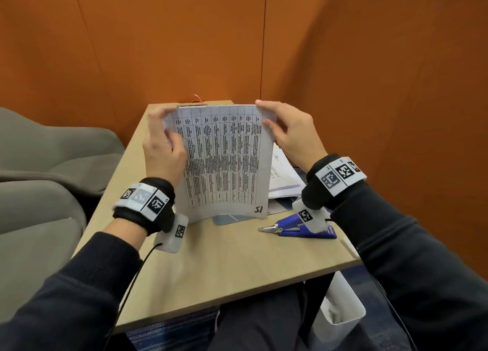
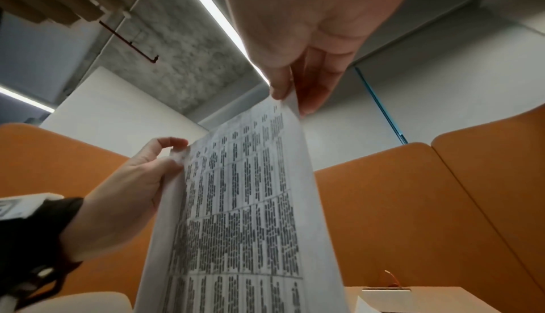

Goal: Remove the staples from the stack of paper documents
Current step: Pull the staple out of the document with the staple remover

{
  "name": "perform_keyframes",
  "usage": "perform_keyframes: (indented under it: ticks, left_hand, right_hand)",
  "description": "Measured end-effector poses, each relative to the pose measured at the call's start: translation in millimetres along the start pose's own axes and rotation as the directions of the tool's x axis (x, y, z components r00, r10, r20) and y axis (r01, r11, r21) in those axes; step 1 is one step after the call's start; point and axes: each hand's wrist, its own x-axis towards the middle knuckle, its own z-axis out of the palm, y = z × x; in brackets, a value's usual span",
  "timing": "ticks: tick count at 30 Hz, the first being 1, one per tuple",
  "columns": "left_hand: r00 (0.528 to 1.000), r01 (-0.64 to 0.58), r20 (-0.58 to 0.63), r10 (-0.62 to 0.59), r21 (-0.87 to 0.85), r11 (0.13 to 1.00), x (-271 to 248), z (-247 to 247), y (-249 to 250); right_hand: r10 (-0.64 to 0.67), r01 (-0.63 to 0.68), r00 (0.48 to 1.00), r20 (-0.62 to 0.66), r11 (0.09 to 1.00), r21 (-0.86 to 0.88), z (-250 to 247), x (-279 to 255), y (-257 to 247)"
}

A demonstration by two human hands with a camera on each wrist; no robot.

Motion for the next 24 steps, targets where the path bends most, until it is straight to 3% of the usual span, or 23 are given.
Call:
perform_keyframes:
  ticks: [3,5,6,8,9,11,14,16,17,18,19,20,21,22,23,24]
  left_hand:
    - [0.997,0.070,-0.041,-0.071,-0.021,0.997,3.8,0.7,-1.7]
    - [0.986,0.134,-0.092,-0.139,-0.052,0.990,4.4,0.8,-3.1]
    - [0.976,0.180,-0.106,-0.189,-0.087,0.980,3.8,0.9,-6.0]
    - [0.950,0.292,-0.075,-0.304,-0.145,0.946,-1.5,4.0,-13.8]
    - [0.936,0.343,-0.033,-0.352,-0.146,0.928,-5.1,6.2,-17.3]
    - [0.931,0.365,0.026,-0.364,-0.079,0.928,-12.0,11.3,-21.1]
    - [0.953,0.300,0.015,-0.301,0.049,0.953,-6.5,9.1,-20.3]
    - [0.953,0.291,0.045,-0.300,0.149,0.945,6.2,4.7,-18.7]
    - [0.939,0.301,0.105,-0.328,0.214,0.929,9.4,3.8,-20.7]
    - [0.911,0.312,0.184,-0.370,0.280,0.908,10.4,3.3,-24.0]
    - [0.864,0.329,0.270,-0.424,0.335,0.883,7.4,3.4,-28.2]
    - [0.804,0.349,0.349,-0.481,0.379,0.857,0.7,4.1,-33.2]
    - [0.736,0.373,0.417,-0.533,0.406,0.834,-8.2,5.1,-38.8]
    - [0.672,0.401,0.469,-0.573,0.421,0.814,-18.6,6.4,-42.8]
    - [0.618,0.431,0.506,-0.602,0.422,0.798,-29.2,7.1,-45.0]
    - [0.574,0.466,0.531,-0.623,0.413,0.782,-38.6,8.3,-47.5]
  right_hand:
    - [0.072,-0.071,0.997,-0.041,0.997,0.036,1.1,2.5,0.1]
    - [0.211,-0.202,0.977,-0.029,0.959,0.198,3.8,0.1,-1.4]
    - [0.308,-0.307,0.950,0.049,0.894,0.326,5.7,-1.7,-2.1]
    - [0.392,-0.522,0.852,0.347,0.698,0.491,14.4,-9.8,0.0]
    - [0.383,-0.597,0.795,0.470,0.633,0.493,21.3,-15.9,1.5]
    - [0.394,-0.677,0.726,0.564,0.553,0.485,34.4,-26.9,2.3]
    - [0.424,-0.678,0.728,0.538,0.558,0.478,37.1,-27.1,1.6]
    - [0.409,-0.672,0.681,0.607,0.678,0.298,24.2,-20.1,0.9]
    - [0.425,-0.629,0.603,0.675,0.774,0.074,16.8,-20.8,3.3]
    - [0.474,-0.500,0.483,0.736,0.840,-0.212,10.8,-23.9,8.8]
    - [0.558,-0.299,0.329,0.762,0.827,-0.476,6.0,-30.2,14.5]
    - [0.649,-0.077,0.172,0.741,0.759,-0.646,2.8,-40.4,21.3]
    - [0.719,0.087,0.048,0.694,0.689,-0.720,1.7,-51.6,26.6]
    - [0.758,0.174,-0.029,0.651,0.646,-0.744,0.8,-62.2,31.0]
    - [0.764,0.197,-0.044,0.644,0.638,-0.744,0.1,-72.1,34.6]
    - [0.747,0.170,-0.014,0.664,0.656,-0.735,-0.5,-80.5,37.6]
